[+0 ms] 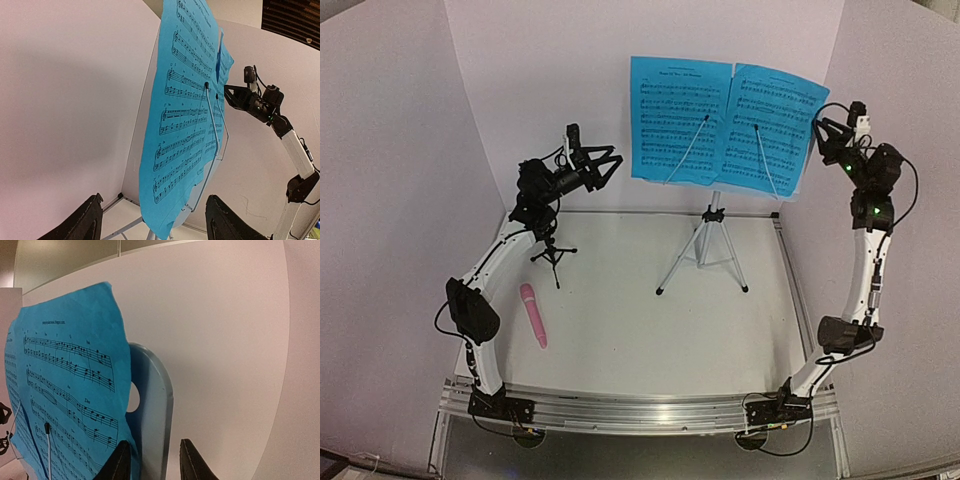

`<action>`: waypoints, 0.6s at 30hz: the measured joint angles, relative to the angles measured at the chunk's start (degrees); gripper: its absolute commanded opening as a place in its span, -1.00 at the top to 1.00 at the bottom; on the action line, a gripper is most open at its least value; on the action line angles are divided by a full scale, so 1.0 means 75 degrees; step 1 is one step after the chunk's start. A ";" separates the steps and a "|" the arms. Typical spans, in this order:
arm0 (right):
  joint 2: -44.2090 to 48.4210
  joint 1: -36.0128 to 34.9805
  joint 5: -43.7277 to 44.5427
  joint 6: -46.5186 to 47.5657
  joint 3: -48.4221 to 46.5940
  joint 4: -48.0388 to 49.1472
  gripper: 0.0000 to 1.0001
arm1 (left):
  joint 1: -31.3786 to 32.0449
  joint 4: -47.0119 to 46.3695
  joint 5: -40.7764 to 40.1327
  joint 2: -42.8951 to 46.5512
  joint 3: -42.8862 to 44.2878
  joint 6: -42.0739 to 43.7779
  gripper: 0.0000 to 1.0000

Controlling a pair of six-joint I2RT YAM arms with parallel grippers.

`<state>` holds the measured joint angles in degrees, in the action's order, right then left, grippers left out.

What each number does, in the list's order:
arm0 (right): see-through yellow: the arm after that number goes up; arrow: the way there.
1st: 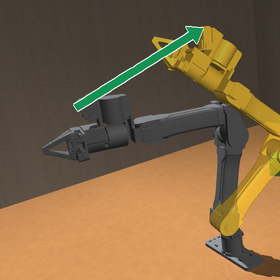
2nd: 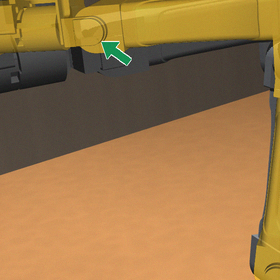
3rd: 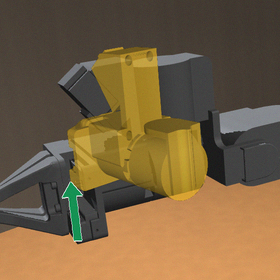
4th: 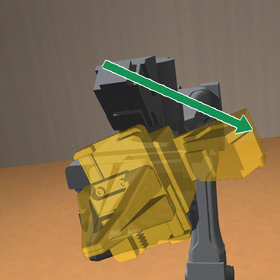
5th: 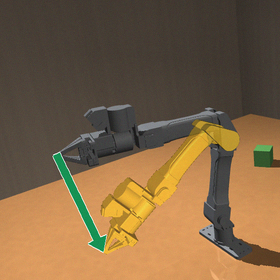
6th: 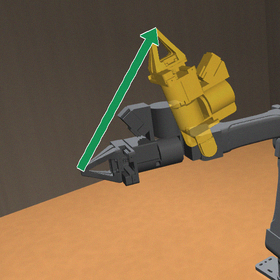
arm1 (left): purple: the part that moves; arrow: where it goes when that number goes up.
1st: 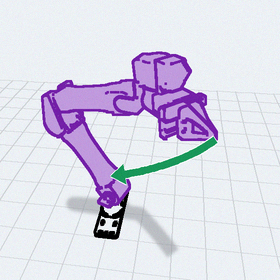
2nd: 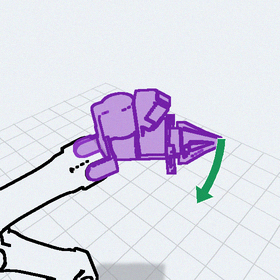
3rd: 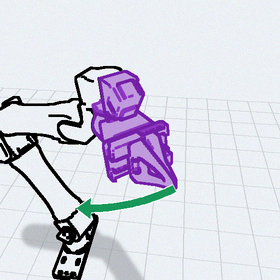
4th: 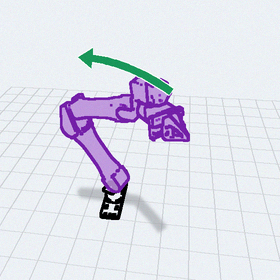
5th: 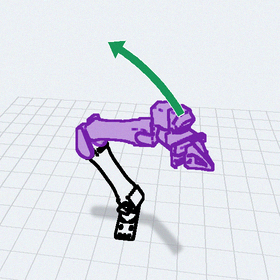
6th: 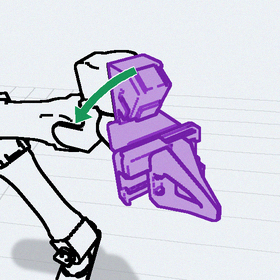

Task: Set up the instrument practice props

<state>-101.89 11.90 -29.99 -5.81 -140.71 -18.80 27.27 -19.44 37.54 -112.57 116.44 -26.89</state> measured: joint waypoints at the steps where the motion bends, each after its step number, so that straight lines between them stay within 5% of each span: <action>1: 0.0045 0.0000 0.0029 0.0079 0.0040 -0.0001 0.34 | 0.0000 0.0002 0.0002 0.0000 -0.0002 -0.0002 -0.41; 18: 0.0573 -0.0006 -0.0039 0.0269 0.0126 0.0660 0.36 | 0.0000 -0.0003 0.0070 0.0000 0.0017 -0.0147 -0.42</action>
<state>-97.59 11.86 -30.28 -3.79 -139.77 -13.85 27.27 -19.46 38.06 -112.57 116.57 -28.00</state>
